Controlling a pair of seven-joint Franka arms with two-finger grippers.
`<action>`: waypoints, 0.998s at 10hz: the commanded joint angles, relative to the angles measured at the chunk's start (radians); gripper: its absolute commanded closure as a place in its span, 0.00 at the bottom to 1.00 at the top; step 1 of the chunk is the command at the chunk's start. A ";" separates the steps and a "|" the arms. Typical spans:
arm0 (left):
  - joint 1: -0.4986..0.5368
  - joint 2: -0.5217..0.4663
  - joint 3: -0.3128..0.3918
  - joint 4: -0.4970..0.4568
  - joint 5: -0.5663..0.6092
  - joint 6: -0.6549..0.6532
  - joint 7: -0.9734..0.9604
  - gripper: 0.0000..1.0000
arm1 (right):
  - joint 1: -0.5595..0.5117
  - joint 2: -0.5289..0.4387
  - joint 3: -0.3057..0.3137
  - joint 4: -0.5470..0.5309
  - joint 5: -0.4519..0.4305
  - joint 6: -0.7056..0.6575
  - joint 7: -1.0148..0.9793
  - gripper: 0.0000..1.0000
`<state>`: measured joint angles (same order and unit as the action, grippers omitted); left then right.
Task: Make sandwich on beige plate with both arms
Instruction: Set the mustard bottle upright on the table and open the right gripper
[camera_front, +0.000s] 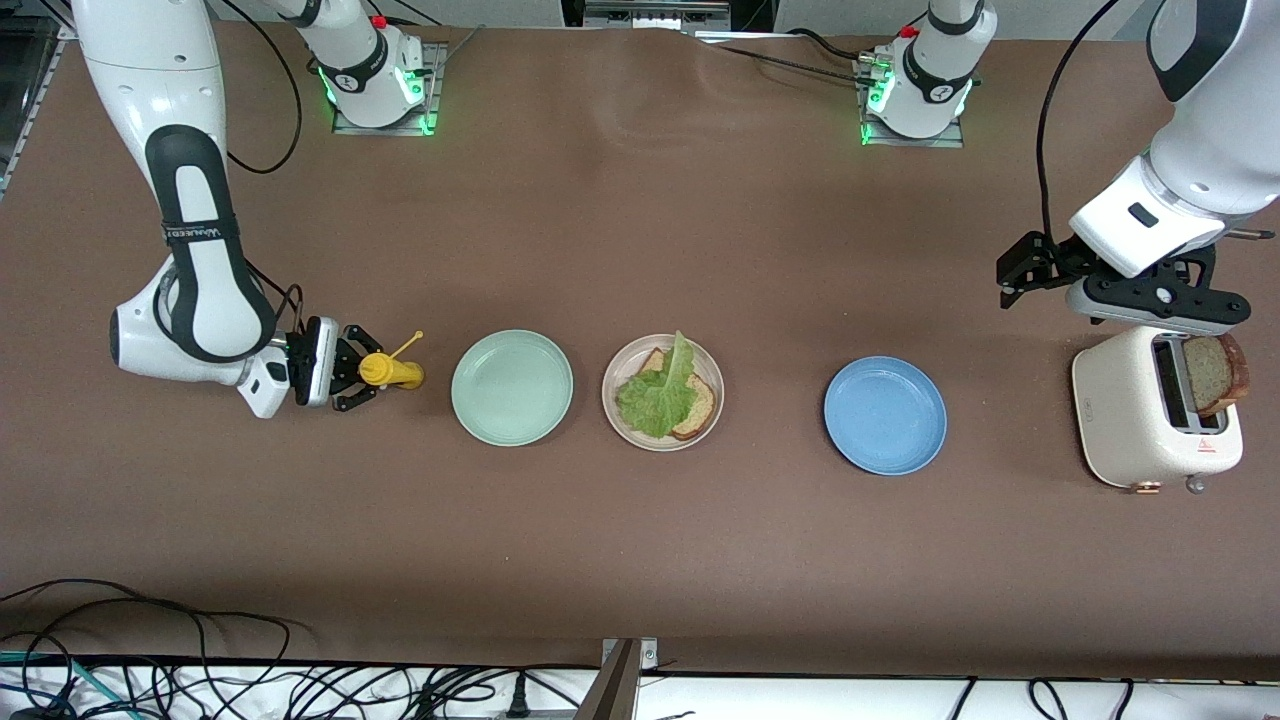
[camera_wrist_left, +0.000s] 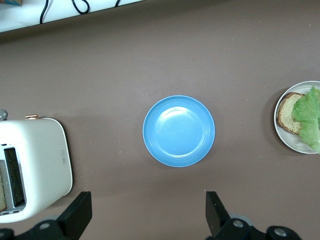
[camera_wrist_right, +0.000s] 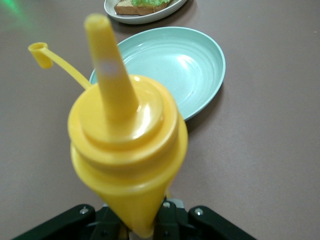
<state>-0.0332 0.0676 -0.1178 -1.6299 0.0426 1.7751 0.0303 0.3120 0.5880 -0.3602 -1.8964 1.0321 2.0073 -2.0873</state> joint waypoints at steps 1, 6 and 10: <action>-0.001 -0.002 0.006 0.005 -0.012 -0.003 0.010 0.00 | -0.011 0.003 0.015 0.011 0.025 0.007 -0.010 0.92; 0.010 0.000 0.007 0.005 -0.020 -0.003 0.016 0.00 | -0.013 0.001 0.015 0.011 0.025 -0.004 0.073 0.04; 0.009 0.000 0.006 0.004 -0.013 -0.003 0.017 0.00 | -0.031 -0.010 -0.050 0.007 -0.004 -0.121 0.070 0.00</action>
<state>-0.0274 0.0699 -0.1119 -1.6299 0.0426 1.7751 0.0303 0.3002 0.5862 -0.3770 -1.8947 1.0378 1.9648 -2.0275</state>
